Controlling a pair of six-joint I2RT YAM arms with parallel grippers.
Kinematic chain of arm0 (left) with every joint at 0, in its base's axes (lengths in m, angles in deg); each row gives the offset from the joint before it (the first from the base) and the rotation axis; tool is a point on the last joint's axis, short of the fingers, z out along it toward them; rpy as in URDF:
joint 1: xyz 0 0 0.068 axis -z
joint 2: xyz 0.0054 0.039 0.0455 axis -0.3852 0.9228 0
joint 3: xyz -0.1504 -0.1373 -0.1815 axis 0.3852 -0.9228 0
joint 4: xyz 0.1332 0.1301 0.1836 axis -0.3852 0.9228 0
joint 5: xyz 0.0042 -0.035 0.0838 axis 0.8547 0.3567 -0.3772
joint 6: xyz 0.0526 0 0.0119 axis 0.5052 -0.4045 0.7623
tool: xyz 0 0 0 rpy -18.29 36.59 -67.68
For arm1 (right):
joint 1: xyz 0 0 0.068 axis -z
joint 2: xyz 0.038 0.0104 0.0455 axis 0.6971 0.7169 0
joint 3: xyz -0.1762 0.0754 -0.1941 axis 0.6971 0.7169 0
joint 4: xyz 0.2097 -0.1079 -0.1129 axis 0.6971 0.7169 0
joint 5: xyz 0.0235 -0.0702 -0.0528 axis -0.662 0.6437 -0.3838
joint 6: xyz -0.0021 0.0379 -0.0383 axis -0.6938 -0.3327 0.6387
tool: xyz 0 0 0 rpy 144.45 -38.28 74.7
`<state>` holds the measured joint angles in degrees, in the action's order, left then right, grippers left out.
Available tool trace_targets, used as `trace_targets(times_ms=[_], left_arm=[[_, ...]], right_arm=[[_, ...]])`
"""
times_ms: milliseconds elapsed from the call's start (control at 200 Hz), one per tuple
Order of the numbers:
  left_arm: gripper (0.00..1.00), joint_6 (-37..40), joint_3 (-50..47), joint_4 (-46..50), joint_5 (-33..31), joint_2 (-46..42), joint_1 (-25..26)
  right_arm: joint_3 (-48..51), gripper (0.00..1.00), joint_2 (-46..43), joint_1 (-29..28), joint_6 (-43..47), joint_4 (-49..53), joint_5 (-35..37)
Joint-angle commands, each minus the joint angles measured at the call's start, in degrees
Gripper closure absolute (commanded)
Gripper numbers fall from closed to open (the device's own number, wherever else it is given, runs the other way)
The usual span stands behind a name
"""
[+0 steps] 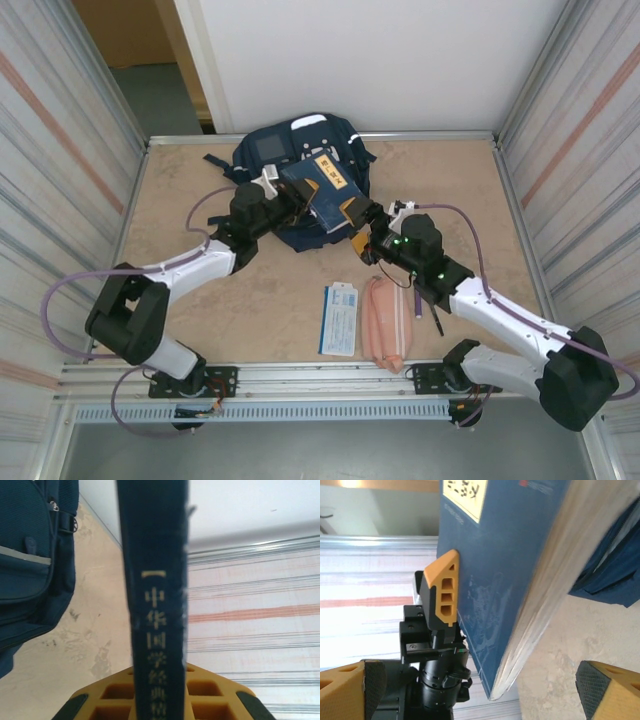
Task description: Pack the student bag
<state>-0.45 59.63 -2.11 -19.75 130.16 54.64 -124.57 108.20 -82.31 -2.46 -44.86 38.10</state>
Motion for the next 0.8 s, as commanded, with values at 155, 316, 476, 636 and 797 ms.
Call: trace_targets(times_ms=[155,316,476,636,797], left_arm=[[1.00,-5.84,0.18,-10.82,-1.41,4.02,2.93],[0.97,-6.47,-1.15,-11.55,-0.71,4.87,3.67],[0.85,-4.73,-1.99,-8.35,1.64,4.60,3.27],[0.62,3.52,0.02,1.03,7.67,4.05,0.25],[0.61,23.92,1.91,18.63,5.09,1.02,-2.66]], right_arm=[[1.71,0.39,6.16,6.55,-2.09,-13.24,-4.56],[-0.02,0.71,8.39,8.14,-0.68,-18.90,-7.13],[0.21,1.00,6.37,8.62,3.72,-18.43,-6.00],[-0.55,1.00,0.21,9.20,12.19,-10.56,-2.73],[-3.52,1.00,-6.78,12.81,21.51,0.46,-2.50]])
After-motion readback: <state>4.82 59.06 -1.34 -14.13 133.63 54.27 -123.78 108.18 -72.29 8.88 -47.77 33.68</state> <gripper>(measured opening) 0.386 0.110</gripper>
